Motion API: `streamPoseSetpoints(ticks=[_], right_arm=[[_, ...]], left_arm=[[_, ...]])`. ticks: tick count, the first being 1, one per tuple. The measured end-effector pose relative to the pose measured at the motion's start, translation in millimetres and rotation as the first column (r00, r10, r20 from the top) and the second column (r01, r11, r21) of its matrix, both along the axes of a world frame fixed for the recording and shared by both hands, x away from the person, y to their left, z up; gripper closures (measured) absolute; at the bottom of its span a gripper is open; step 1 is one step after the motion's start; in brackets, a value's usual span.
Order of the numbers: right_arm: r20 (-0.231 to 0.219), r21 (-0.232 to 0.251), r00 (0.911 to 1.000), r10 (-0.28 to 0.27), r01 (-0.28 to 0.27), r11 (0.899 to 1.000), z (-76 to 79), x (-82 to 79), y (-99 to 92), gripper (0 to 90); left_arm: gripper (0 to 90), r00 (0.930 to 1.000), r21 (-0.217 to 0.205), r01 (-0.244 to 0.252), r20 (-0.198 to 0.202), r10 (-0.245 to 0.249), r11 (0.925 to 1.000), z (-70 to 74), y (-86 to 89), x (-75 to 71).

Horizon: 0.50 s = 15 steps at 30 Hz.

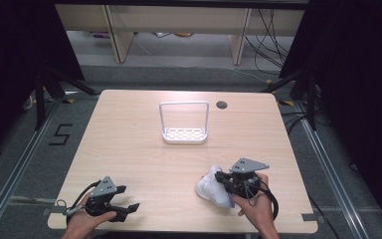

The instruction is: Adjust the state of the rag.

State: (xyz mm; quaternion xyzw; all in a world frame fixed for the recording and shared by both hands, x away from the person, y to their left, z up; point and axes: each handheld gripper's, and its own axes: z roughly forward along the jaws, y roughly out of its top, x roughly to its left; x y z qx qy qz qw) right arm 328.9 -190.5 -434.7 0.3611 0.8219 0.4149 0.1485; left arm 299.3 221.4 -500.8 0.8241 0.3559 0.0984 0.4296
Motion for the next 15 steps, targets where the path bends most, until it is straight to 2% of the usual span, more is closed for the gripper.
streamPoseSetpoints(ticks=[2,4,5,6,8,9,10,11,12,14,15], right_arm=[[0.042,-0.024,0.9991,0.004,-0.003,1.0,10.8,4.2,5.3,85.2],[0.074,-0.072,0.9969,0.027,-0.021,0.997,21.7,8.7,14.6,85.3],[0.09,-0.097,0.9954,0.033,-0.025,0.995,25.9,10.3,21.3,85.3],[0.105,-0.125,0.9934,0.045,-0.031,0.992,29.9,12.0,28.7,85.2],[0.129,-0.194,0.9872,0.093,-0.067,0.979,34.8,14.0,47.0,85.2],[0.133,-0.222,0.984,0.118,-0.087,0.971,35.1,14.5,57.1,85.2],[0.14,-0.243,0.9791,0.148,-0.111,0.964,33.5,15.7,67.2,85.2],[0.126,-0.251,0.9791,0.16,-0.125,0.96,31.0,15.2,77.3,85.1],[0.129,-0.264,0.9725,0.194,-0.155,0.952,26.0,16.5,87.4,85.0],[0.083,-0.275,0.9727,0.217,-0.187,0.943,14.5,15.8,105.7,85.0],[0.076,-0.285,0.965,0.251,-0.22,0.933,8.1,17.9,112.8,84.9]], left_arm=[[18.4,1.0,0.026,0.009,0.003,-0.009,0.9996,0.7,2.0,0.9],[18.4,1.0,-0.009,-0.007,0.002,0.007,0.9999,-0.2,0.3,0.7],[18.5,0.9999,-0.014,-0.014,0.0,0.014,0.9998,0.0,0.4,0.6],[18.5,1.0,-0.002,-0.007,0.003,0.007,1.0,0.7,1.8,1.1],[18.5,1.0,-0.008,-0.008,-0.001,0.008,0.9999,1.0,3.0,1.9],[18.5,0.9997,-0.023,-0.025,0.005,0.025,0.9994,0.2,2.9,2.0],[18.5,0.9997,-0.019,-0.026,0.006,0.026,0.9995,0.6,4.5,2.9],[18.5,0.9996,-0.012,-0.029,0.005,0.029,0.9995,1.0,6.2,3.6],[18.5,0.9993,-0.016,-0.038,0.002,0.038,0.9991,0.8,7.3,4.3],[18.6,0.9989,-0.011,-0.048,0.002,0.048,0.9988,0.6,10.8,5.8],[18.6,0.9982,-0.022,-0.06,0.003,0.06,0.9979,0.3,11.2,5.9]])
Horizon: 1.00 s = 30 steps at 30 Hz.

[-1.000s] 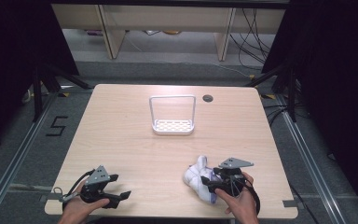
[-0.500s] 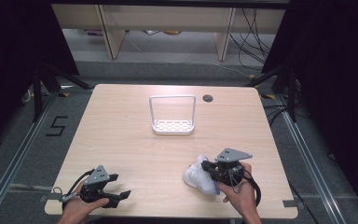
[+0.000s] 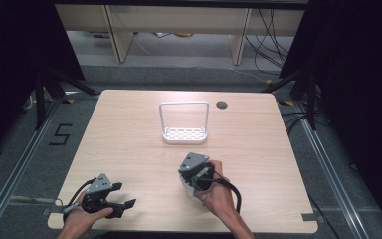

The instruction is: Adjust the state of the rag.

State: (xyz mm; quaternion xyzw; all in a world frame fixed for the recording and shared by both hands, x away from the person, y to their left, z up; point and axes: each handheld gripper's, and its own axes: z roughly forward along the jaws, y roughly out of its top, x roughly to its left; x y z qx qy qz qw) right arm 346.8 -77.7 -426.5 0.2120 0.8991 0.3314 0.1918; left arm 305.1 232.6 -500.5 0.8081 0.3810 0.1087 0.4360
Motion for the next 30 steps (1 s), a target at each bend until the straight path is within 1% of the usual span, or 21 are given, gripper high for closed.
streamPoseSetpoints(ticks=[1,3,4,5,8,10,11,13,14,17,18,19,20,22,23,24,25,26,27,28,30], right_arm=[[-0.022,0.003,0.9998,0.002,-0.001,1.0,-6.9,-0.2,6.6,84.9],[-0.063,0.002,0.9978,0.02,-0.02,1.0,-17.4,-0.2,15.6,84.9],[-0.07,0.002,0.9967,0.04,-0.04,0.999,-22.2,1.5,18.5,84.9],[-0.095,0.018,0.9942,0.049,-0.047,0.999,-27.0,1.8,21.1,84.9],[-0.135,0.025,0.9891,0.059,-0.057,0.998,-36.3,2.6,26.1,83.5],[-0.155,0.031,0.987,0.042,-0.038,0.999,-37.6,4.0,25.8,73.8],[-0.174,0.072,0.9841,0.036,-0.024,0.997,-38.0,4.6,25.6,68.3],[-0.187,0.123,0.9824,0.001,0.023,0.992,-31.7,3.4,20.4,57.7],[-0.188,0.135,0.9822,-0.001,0.026,0.99,-27.0,3.9,16.2,53.9],[-0.188,0.21,0.9814,-0.041,0.081,0.974,-7.7,1.4,-4.5,47.5],[-0.152,0.233,0.9881,-0.024,0.059,0.971,-2.1,2.2,-13.1,46.3],[-0.174,0.246,0.9837,-0.047,0.09,0.965,4.2,0.3,-22.3,45.5],[-0.153,0.26,0.9863,-0.064,0.102,0.96,8.6,0.5,-32.1,45.7],[-0.144,0.262,0.9835,-0.11,0.145,0.954,14.6,-0.8,-51.6,45.8],[-0.135,0.265,0.9831,-0.124,0.156,0.952,15.3,-0.7,-60.7,45.9],[-0.147,0.264,0.9775,-0.151,0.186,0.946,15.5,-2.1,-69.8,46.0],[-0.151,0.262,0.9734,-0.172,0.207,0.943,14.3,-3.2,-78.3,46.0],[-0.148,0.26,0.9702,-0.192,0.225,0.939,12.1,-3.1,-86.9,46.0],[-0.163,0.262,0.9611,-0.223,0.26,0.929,9.3,-5.1,-93.9,46.0],[-0.176,0.262,0.9551,-0.239,0.279,0.924,6.1,-6.5,-100.3,46.0],[-0.191,0.259,0.9475,-0.256,0.301,0.918,-0.3,-9.3,-113.2,46.0]], left_arm=[[18.6,1.0,0.016,0.008,0.0,-0.008,0.9998,0.6,1.9,0.5],[18.6,0.9999,0.022,0.016,0.002,-0.016,0.9996,0.8,2.4,0.8],[18.6,1.0,-0.001,-0.004,-0.002,0.004,1.0,-0.2,0.2,-0.1],[18.6,1.0,0.002,0.003,-0.002,-0.003,1.0,-0.3,0.0,0.5],[18.6,0.9998,0.027,0.02,-0.006,-0.019,0.9994,-0.2,0.7,0.8],[18.6,0.9999,0.021,0.016,-0.006,-0.016,0.9997,-1.0,0.2,1.0],[18.6,1.0,0.005,0.008,-0.006,-0.008,1.0,-1.5,-0.8,0.7],[18.6,0.9999,0.009,0.008,-0.007,-0.008,0.9999,-1.4,-0.2,0.9],[18.6,0.9999,0.01,0.014,-0.004,-0.014,0.9998,-1.6,0.1,1.5],[18.6,0.9999,-0.001,0.013,-0.006,-0.013,0.9999,-1.1,-1.5,1.3],[18.6,0.9998,-0.012,0.016,-0.009,-0.016,0.9998,-0.8,-2.7,1.6],[18.6,0.9998,-0.021,0.016,-0.007,-0.016,0.9996,-0.2,-4.2,1.9],[18.7,0.9998,-0.039,0.017,-0.01,-0.017,0.9991,0.9,-6.5,3.0],[18.9,0.9997,-0.058,0.023,0.004,-0.023,0.998,6.2,-11.6,5.9],[18.9,0.999,-0.066,0.044,0.013,-0.043,0.9968,10.5,-14.2,8.9],[19.1,0.999,-0.066,0.044,0.013,-0.043,0.9968,10.5,-14.2,8.9],[19.5,0.9981,-0.094,0.054,0.033,-0.051,0.9941,21.6,-22.8,13.7],[19.7,0.996,-0.106,0.084,0.036,-0.081,0.9907,28.4,-27.8,18.3],[19.7,0.993,-0.098,0.114,0.043,-0.11,0.9887,35.2,-33.7,22.9],[19.7,0.9884,-0.083,0.148,0.048,-0.144,0.9855,41.3,-40.6,28.0],[20.4,0.9804,-0.073,0.194,0.051,-0.19,0.9783,49.3,-57.0,39.9]])
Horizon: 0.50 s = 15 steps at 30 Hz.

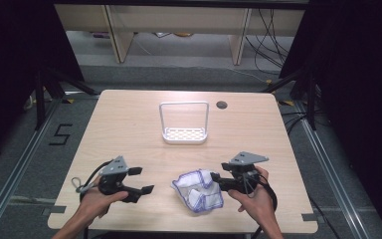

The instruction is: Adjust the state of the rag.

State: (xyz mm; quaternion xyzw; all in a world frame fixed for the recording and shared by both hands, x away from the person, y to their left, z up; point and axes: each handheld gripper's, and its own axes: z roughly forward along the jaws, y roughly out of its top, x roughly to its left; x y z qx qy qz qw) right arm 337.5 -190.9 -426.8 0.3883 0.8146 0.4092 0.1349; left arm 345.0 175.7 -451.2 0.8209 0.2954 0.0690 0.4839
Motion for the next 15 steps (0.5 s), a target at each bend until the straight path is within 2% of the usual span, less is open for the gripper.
streamPoseSetpoints(ticks=[1,4,5,6,7,8,10,13,14,15], right_arm=[[-0.003,-0.007,0.9999,-0.014,0.014,1.0,-2.9,-2.4,-5.4,46.0],[-0.03,0.001,0.999,-0.034,0.034,0.999,-12.9,-10.2,-16.4,45.5],[-0.047,0.015,0.9979,-0.045,0.046,0.999,-16.5,-13.1,-18.1,45.5],[-0.047,0.011,0.998,-0.043,0.043,0.999,-20.1,-14.0,-21.6,45.3],[-0.072,0.021,0.9956,-0.059,0.061,0.998,-23.6,-17.4,-21.9,44.7],[-0.067,0.003,0.9969,-0.041,0.041,0.999,-26.8,-17.1,-25.2,44.5],[-0.085,-0.006,0.9954,-0.044,0.043,0.999,-32.7,-20.0,-26.3,43.9],[-0.111,-0.014,0.9925,-0.053,0.052,0.999,-39.2,-23.0,-25.3,42.9],[-0.105,-0.027,0.9935,-0.043,0.04,0.999,-42.0,-22.2,-25.6,42.4],[-0.119,-0.025,0.9919,-0.046,0.043,0.999,-44.0,-22.3,-24.7,42.4]], left_arm=[[21.0,0.9998,-0.008,0.02,-0.004,-0.02,0.9998,2.6,-8.4,6.9],[21.4,0.9948,-0.032,0.082,-0.058,-0.083,0.9961,6.6,-35.0,27.0],[21.7,0.994,-0.031,0.082,-0.071,-0.084,0.9962,6.0,-43.8,32.0],[22.3,0.9916,-0.013,0.1,-0.081,-0.101,0.9949,4.8,-52.1,37.1],[22.3,0.9879,-0.003,0.132,-0.082,-0.131,0.9913,2.6,-60.1,42.9],[22.3,0.9866,0.016,0.131,-0.099,-0.129,0.9912,1.5,-66.9,44.8],[22.8,0.984,0.034,0.149,-0.105,-0.144,0.9883,-0.9,-77.9,50.6],[24.0,0.9776,0.024,0.17,-0.13,-0.165,0.9852,-2.2,-89.4,57.1],[24.1,0.9736,0.019,0.18,-0.147,-0.175,0.9835,-3.2,-92.6,59.1],[24.2,0.9689,0.019,0.192,-0.163,-0.186,0.9812,-4.8,-96.0,60.9]])
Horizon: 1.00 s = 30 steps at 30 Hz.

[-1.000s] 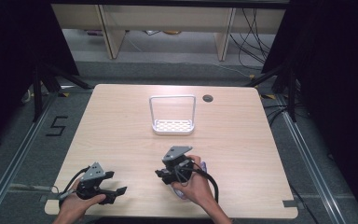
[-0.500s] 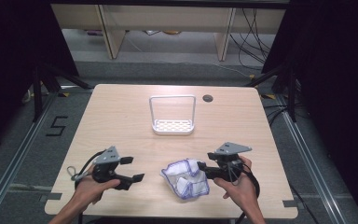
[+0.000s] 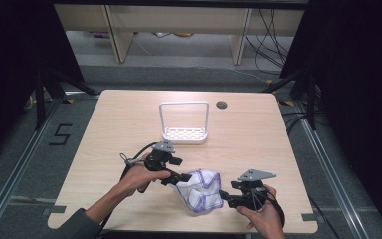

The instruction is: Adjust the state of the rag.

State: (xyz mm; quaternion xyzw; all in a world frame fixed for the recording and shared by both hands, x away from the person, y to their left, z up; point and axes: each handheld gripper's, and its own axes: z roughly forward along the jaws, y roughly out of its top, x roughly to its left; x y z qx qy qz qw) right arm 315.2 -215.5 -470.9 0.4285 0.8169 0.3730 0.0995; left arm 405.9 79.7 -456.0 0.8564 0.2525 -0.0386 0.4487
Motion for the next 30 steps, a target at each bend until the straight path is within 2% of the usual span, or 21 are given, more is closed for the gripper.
streamPoseSetpoints(ticks=[2,3,5,6,7,11,14,15,16,18,21,23,25,27,28,29,30], right_arm=[[-0.018,0.005,0.9998,-0.001,0.002,1.0,-3.6,0.6,1.9,41.5],[-0.038,0.016,0.9991,-0.018,0.019,1.0,-4.6,-1.1,4.3,41.3],[-0.025,0.006,0.9997,-0.004,0.004,1.0,-6.7,-0.7,5.1,41.3],[-0.019,0.024,0.9997,-0.012,0.013,1.0,-7.6,-1.0,6.8,41.2],[-0.017,0.019,0.9998,-0.006,0.006,1.0,-7.2,-0.6,6.1,41.1],[-0.014,0.005,0.9999,0.007,-0.007,1.0,-5.7,-0.4,4.8,40.8],[-0.019,0.011,0.9998,0.006,-0.005,1.0,-5.5,-0.5,4.0,40.7],[-0.015,0.005,0.9999,0.007,-0.007,1.0,-6.2,-0.2,3.4,40.8],[-0.024,0.013,0.9997,-0.002,0.002,1.0,-5.5,-1.0,3.6,41.0],[-0.03,0.013,0.9995,-0.002,0.002,1.0,-5.3,-1.2,3.2,41.1],[-0.024,0.012,0.9997,-0.005,0.005,1.0,-6.2,-1.1,3.7,41.1],[-0.034,0.011,0.9994,0.003,-0.003,1.0,-6.3,-1.6,5.3,41.1],[-0.024,0.013,0.9997,0.005,-0.005,1.0,-7.6,-1.7,8.0,41.0],[-0.025,0.002,0.9996,0.016,-0.016,1.0,-8.2,-1.1,9.9,40.9],[-0.003,0.021,1.0,0.005,-0.005,1.0,-10.6,-0.7,12.1,40.9],[-0.03,0.002,0.9995,0.013,-0.013,1.0,-8.6,-0.9,11.8,41.0],[-0.015,-0.003,0.9997,0.02,-0.02,1.0,-9.6,0.4,11.7,41.1]], left_arm=[[24.7,0.9999,0.026,0.013,-0.005,-0.013,0.9996,-2.8,-6.3,2.3],[24.7,0.9999,0.031,0.015,-0.005,-0.015,0.9994,-3.6,-9.2,2.2],[25.5,0.9996,0.031,0.026,-0.01,-0.026,0.9992,-5.3,-14.2,2.9],[26.9,0.9995,0.039,0.031,-0.005,-0.03,0.9988,-5.8,-16.8,2.4],[30.1,0.9992,0.043,0.04,-0.003,-0.04,0.9983,-6.5,-19.3,2.0],[50.7,0.9969,0.066,0.078,0.005,-0.078,0.9948,-10.3,-25.2,-0.1],[70.8,0.9948,0.054,0.086,0.049,-0.089,0.9948,-8.3,-24.2,-1.1],[77.0,0.9942,0.032,0.086,0.062,-0.088,0.9958,-6.1,-22.7,-1.8],[80.5,0.994,0.022,0.073,0.081,-0.074,0.9971,-2.6,-20.7,-3.5],[82.2,0.9892,0.009,0.058,0.134,-0.058,0.9983,6.0,-14.1,-5.5],[83.3,0.9862,-0.053,0.021,0.165,-0.012,0.9984,18.1,-0.2,-7.3],[83.8,0.983,-0.073,-0.007,0.183,0.021,0.9973,25.5,11.6,-8.3],[84.0,0.98,-0.096,-0.031,0.193,0.049,0.9949,29.3,22.6,-9.2],[84.0,0.9763,-0.105,-0.043,0.207,0.064,0.9936,29.1,32.4,-11.4],[84.0,0.9758,-0.105,-0.049,0.207,0.07,0.9932,28.1,37.8,-12.7],[84.0,0.9752,-0.108,-0.062,0.205,0.083,0.9923,26.6,43.2,-13.9],[83.9,0.9743,-0.11,-0.074,0.204,0.096,0.9911,24.3,48.3,-15.0]])
